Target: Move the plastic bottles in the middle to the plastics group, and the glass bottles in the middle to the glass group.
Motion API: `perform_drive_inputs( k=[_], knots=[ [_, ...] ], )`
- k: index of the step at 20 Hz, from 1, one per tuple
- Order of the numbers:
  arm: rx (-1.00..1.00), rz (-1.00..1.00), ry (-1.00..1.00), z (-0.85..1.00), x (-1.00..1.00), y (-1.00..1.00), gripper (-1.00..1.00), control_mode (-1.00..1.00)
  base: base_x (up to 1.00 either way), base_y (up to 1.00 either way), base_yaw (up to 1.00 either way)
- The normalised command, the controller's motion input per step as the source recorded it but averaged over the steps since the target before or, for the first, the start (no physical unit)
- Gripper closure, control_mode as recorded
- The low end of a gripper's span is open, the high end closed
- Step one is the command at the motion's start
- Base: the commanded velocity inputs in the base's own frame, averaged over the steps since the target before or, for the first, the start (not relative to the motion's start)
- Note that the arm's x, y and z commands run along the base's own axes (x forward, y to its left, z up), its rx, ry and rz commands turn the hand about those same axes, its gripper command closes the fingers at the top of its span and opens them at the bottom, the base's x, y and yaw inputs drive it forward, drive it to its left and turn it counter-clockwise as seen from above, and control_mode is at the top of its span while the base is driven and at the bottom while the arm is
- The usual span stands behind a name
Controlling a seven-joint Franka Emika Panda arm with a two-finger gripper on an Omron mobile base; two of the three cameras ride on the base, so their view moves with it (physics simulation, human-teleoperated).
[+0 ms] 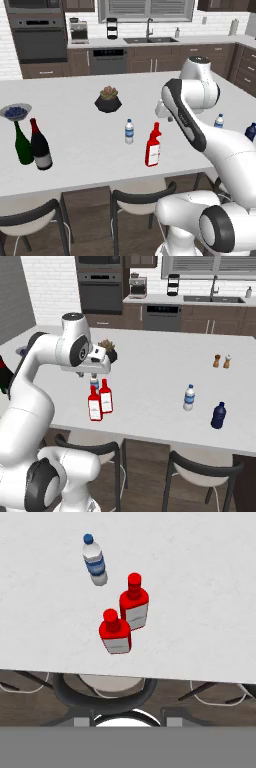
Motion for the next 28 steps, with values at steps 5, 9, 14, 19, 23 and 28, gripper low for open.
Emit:
perform_drive_inputs(
  k=[5, 9, 14, 19, 23, 28],
  knots=[
    [0.0, 0.0, 0.04, -0.23, -0.16, 0.0, -1.0, -1.0, 0.0, 0.0, 0.0],
    [0.05, 0.0, -0.07, -0.32, -0.29, 0.08, -1.0, -1.0, 0.0, 0.0, 0.0],
    [0.01, 0.0, -0.05, -0.33, 0.2, 0.24, -1.0, -1.0, 0.0, 0.0, 0.0],
    [0.01, 0.0, 0.01, -0.22, 0.59, 0.14, -1.0, -1.0, 0.0, 0.0, 0.0],
    [0.02, 0.0, 0.16, -0.11, 0.67, 0.0, -1.0, -1.0, 0.0, 0.0, 0.0],
    [0.0, 0.0, 0.16, -0.14, 0.55, 0.0, -1.0, -1.0, 0.0, 0.0, 0.0]
  ],
)
